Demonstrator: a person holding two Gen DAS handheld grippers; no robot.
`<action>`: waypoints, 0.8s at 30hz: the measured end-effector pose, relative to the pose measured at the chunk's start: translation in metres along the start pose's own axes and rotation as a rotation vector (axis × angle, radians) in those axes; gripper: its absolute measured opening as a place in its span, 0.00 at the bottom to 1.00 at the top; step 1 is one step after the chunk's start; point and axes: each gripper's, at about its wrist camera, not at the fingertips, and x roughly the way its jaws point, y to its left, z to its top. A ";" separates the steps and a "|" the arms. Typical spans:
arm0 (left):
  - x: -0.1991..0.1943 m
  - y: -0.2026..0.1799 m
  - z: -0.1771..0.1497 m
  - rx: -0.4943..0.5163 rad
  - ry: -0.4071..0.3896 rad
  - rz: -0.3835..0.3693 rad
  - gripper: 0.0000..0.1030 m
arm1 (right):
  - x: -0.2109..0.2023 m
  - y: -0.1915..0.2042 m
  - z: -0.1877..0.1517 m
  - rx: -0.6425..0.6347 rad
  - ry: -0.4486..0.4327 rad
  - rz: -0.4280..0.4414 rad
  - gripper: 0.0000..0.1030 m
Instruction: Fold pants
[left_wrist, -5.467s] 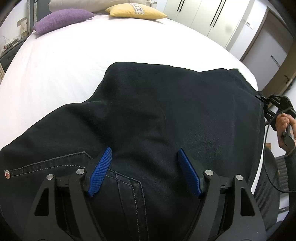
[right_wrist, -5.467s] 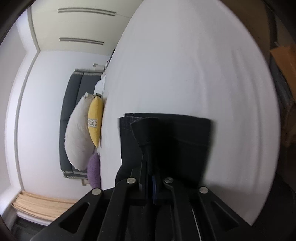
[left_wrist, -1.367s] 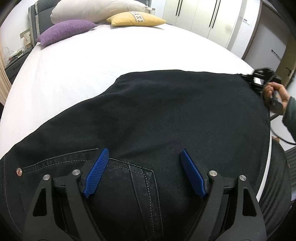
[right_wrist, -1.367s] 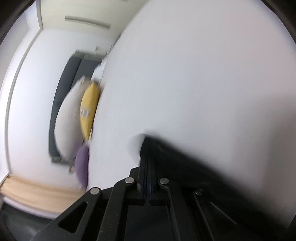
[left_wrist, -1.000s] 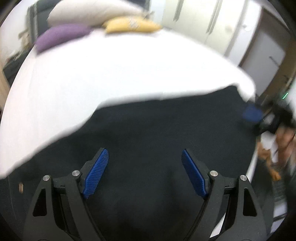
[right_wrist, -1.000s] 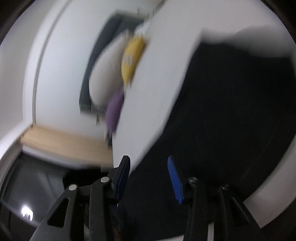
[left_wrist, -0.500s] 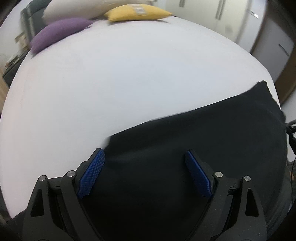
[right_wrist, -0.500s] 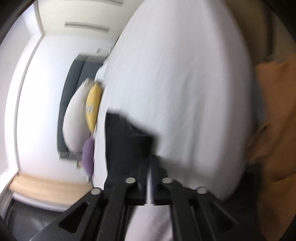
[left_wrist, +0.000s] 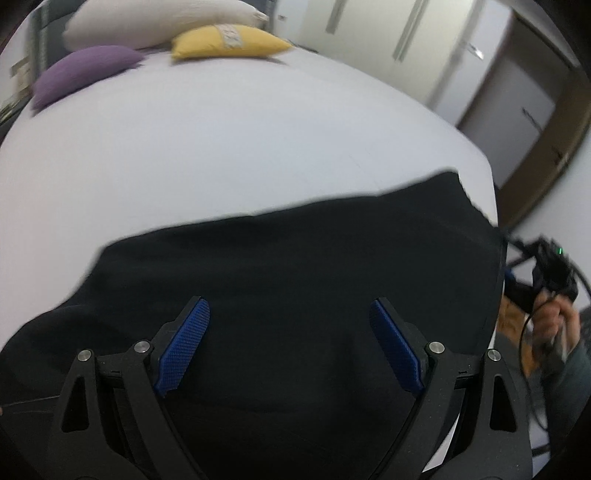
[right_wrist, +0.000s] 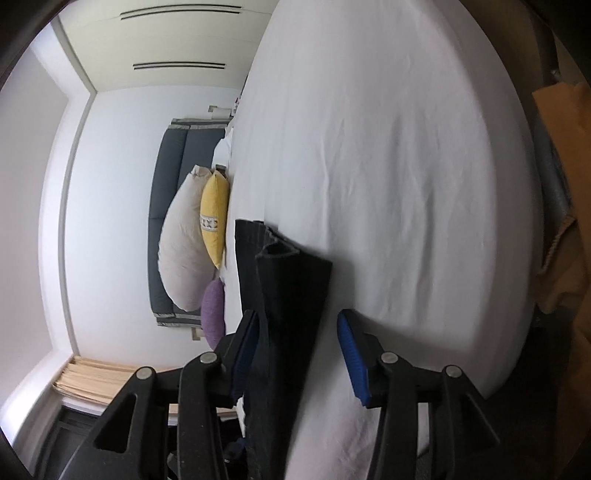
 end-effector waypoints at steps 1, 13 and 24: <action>0.011 0.000 -0.003 -0.005 0.028 0.007 0.86 | 0.001 -0.002 0.002 0.016 -0.003 0.013 0.47; 0.028 0.005 -0.033 -0.061 -0.005 -0.048 0.86 | 0.032 0.010 0.013 -0.003 0.042 0.112 0.47; 0.011 0.027 -0.047 -0.074 -0.014 -0.065 0.86 | 0.046 0.011 0.020 0.000 0.006 0.081 0.14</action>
